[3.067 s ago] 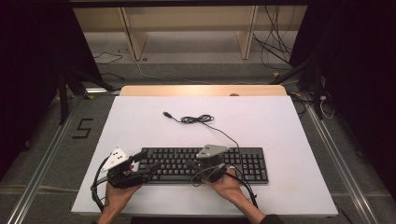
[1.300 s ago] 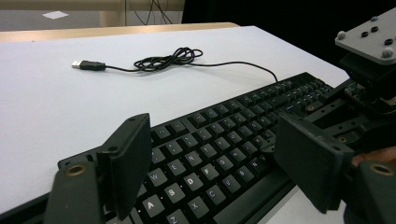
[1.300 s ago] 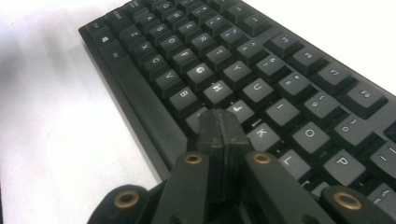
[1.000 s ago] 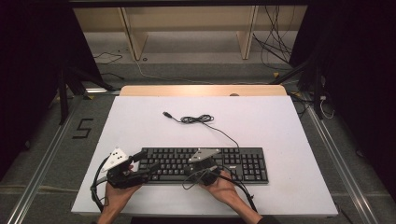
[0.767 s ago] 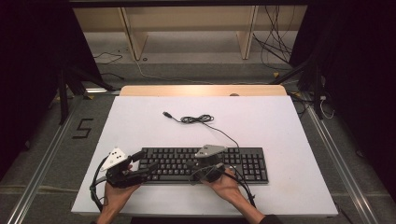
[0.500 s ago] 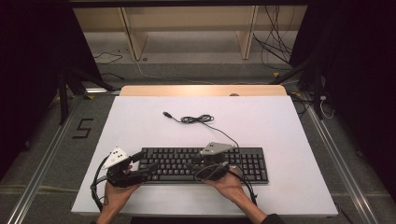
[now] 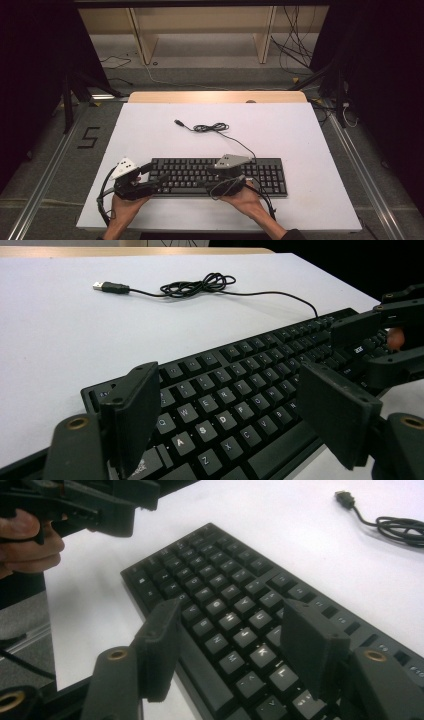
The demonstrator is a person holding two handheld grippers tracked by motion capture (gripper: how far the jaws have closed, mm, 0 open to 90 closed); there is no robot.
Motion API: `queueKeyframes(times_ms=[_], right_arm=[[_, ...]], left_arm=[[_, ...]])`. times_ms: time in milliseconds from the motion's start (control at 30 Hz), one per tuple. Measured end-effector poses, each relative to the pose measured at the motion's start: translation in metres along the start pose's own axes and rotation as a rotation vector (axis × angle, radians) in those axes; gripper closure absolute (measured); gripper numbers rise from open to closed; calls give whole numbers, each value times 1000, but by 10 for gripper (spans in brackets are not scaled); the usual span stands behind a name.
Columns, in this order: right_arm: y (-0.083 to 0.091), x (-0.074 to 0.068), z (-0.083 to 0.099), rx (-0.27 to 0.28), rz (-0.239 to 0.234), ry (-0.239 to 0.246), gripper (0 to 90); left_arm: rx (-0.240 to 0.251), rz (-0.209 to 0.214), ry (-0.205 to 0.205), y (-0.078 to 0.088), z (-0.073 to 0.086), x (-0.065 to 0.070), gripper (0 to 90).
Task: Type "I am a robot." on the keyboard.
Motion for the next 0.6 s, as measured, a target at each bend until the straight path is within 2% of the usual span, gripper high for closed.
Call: queueKeyframes(times_ms=[133,167,200,267,367,500,600], right_arm=[[-1,-3,1,-2,-8,4,435],[-1,-3,1,-2,-9,9,469],[-1,-4,1,0,-10,15,553],[-1,-6,1,-4,-29,21,663],[-4,-8,2,-24,-31,25,791],[-10,-11,5,-63,-20,37,900],[-15,-14,7,-89,-21,47,900]], left_arm=[[1,1,1,0,0,-1,257],[1,1,2,1,0,-1,257],[1,1,2,1,0,-1,257],[1,1,2,1,0,-1,257],[1,0,1,1,0,-1,257],[2,-2,3,1,0,-1,257],[4,-3,3,1,0,-1,257]])
Point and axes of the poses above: each handheld gripper's, and its own axes: y roughly backward along the jaws, z roughly out of its underside, x roughly to its right, the point moved 1 cm from there along -y, roughly forward along the jaws, and after that the axes turned 1 degree about y, right-handed, at the moved point
